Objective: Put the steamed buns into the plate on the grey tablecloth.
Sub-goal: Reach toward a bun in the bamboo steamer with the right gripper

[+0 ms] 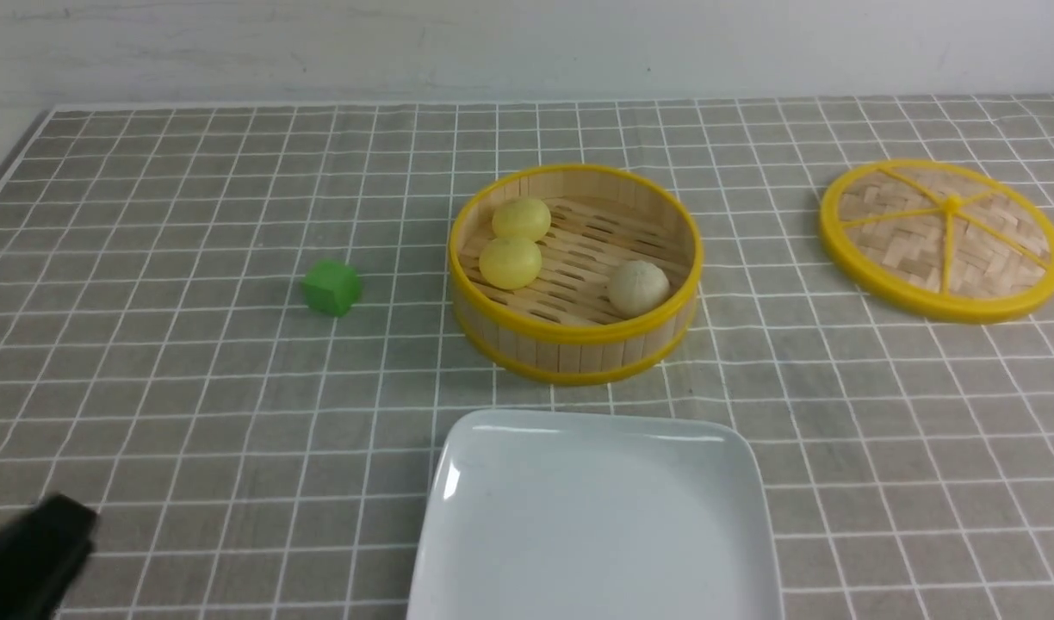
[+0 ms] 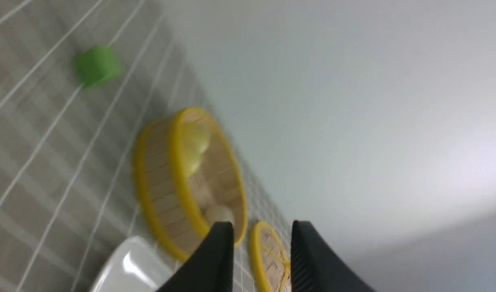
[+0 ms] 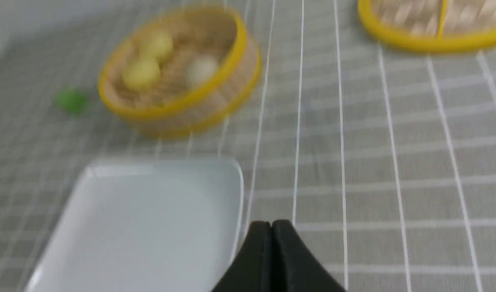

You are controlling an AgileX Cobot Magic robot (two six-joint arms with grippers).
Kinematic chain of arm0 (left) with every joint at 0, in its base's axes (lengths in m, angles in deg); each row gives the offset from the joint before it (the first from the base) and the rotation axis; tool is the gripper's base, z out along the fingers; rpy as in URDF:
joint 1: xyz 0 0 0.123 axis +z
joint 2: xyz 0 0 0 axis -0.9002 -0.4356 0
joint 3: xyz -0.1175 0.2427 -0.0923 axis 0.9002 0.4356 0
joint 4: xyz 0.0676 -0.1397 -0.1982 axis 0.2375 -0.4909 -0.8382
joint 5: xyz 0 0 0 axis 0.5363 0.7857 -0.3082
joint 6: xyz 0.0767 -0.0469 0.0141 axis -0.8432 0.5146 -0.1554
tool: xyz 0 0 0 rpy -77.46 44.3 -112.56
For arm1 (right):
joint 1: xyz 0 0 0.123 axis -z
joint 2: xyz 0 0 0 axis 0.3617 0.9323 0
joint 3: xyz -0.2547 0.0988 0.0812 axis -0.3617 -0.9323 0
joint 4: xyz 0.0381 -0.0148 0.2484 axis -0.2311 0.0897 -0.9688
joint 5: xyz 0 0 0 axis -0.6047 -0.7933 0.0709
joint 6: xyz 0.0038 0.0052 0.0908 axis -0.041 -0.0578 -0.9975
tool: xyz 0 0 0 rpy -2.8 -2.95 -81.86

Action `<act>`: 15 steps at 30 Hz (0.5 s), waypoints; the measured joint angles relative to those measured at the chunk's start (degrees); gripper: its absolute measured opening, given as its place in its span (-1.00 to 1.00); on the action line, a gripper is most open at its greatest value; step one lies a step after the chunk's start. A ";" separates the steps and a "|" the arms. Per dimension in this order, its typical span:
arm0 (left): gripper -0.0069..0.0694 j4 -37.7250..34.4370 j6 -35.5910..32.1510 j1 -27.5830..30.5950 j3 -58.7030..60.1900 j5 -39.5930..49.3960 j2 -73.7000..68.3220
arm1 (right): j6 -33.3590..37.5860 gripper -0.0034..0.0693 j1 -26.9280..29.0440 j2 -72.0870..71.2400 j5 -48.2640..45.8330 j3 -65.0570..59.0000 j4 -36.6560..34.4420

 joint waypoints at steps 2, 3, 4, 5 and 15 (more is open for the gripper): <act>-0.31 0.03 -6.19 0.00 -6.43 3.15 -3.14 | 5.87 -0.93 -0.25 8.27 -4.33 2.80 -2.64; -0.35 0.21 -8.03 0.00 -8.19 4.80 -4.54 | 8.13 -0.93 -0.57 10.80 -5.24 3.61 -4.13; -0.45 0.99 -11.22 0.00 -11.41 9.64 -7.78 | 13.52 -0.92 -1.44 15.36 -6.58 5.10 -7.91; -0.55 1.77 -13.27 0.00 -14.21 13.63 -11.48 | 17.02 -0.92 -2.45 18.82 -7.14 6.25 -11.30; -0.81 9.69 -20.40 0.00 -32.62 36.58 -41.47 | 21.03 -0.91 -16.48 48.91 -10.57 27.33 -15.03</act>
